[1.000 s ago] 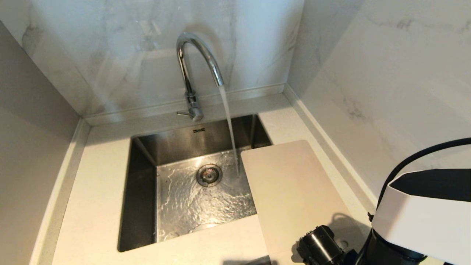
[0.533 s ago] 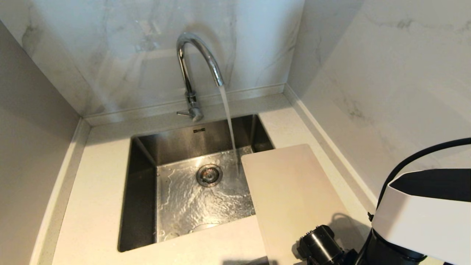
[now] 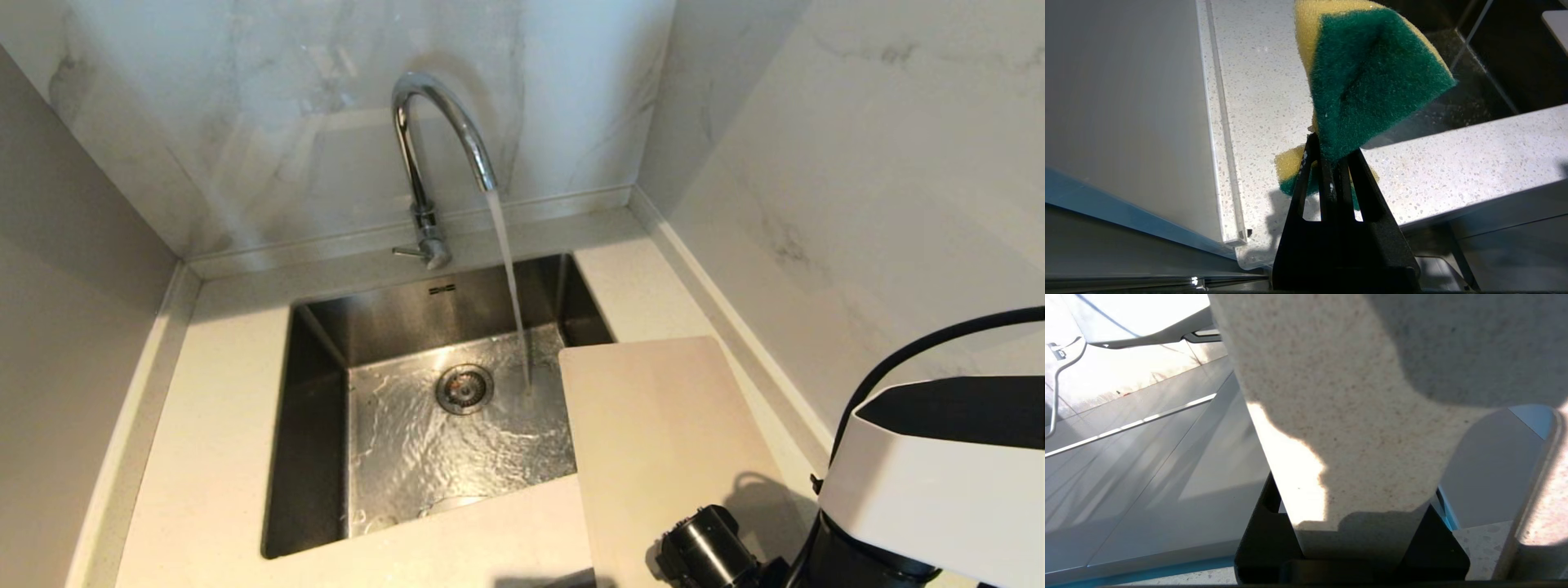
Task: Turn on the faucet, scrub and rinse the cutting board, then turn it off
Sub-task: Pick up the cutting board
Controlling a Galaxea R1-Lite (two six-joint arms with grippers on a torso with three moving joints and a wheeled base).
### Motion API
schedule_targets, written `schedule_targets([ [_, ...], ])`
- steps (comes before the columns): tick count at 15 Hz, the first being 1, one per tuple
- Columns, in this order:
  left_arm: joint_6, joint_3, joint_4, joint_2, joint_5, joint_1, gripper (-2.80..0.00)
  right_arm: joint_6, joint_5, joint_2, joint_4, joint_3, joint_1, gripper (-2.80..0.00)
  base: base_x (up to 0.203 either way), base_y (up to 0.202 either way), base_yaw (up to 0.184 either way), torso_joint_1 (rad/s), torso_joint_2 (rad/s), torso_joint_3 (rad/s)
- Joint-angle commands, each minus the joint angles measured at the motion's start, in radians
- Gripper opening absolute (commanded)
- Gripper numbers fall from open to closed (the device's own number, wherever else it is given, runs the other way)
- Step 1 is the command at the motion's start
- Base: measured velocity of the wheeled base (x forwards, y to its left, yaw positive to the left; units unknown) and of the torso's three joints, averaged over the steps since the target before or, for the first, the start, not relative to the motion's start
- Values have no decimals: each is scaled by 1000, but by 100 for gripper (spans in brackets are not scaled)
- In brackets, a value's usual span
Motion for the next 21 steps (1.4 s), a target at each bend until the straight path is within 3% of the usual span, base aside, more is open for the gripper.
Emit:
schedule_targets([
  [1, -2, 0, 0, 0, 1, 0, -280, -7, -4, -4, -5, 2, 0, -280, 0, 0, 0, 0, 0, 0],
  [9, -2, 0, 0, 0, 0, 0, -280, -22, -30, -164, -3, -2, 15, -280, 0, 0, 0, 0, 0, 0],
  [13, 0, 0, 0, 0, 1, 0, -280, -81, -60, -261, 2, 14, 25, -280, 0, 0, 0, 0, 0, 0],
  [21, 0, 0, 0, 0, 1, 0, -280, -119, -90, -395, 8, 54, 26, -280, 0, 0, 0, 0, 0, 0],
])
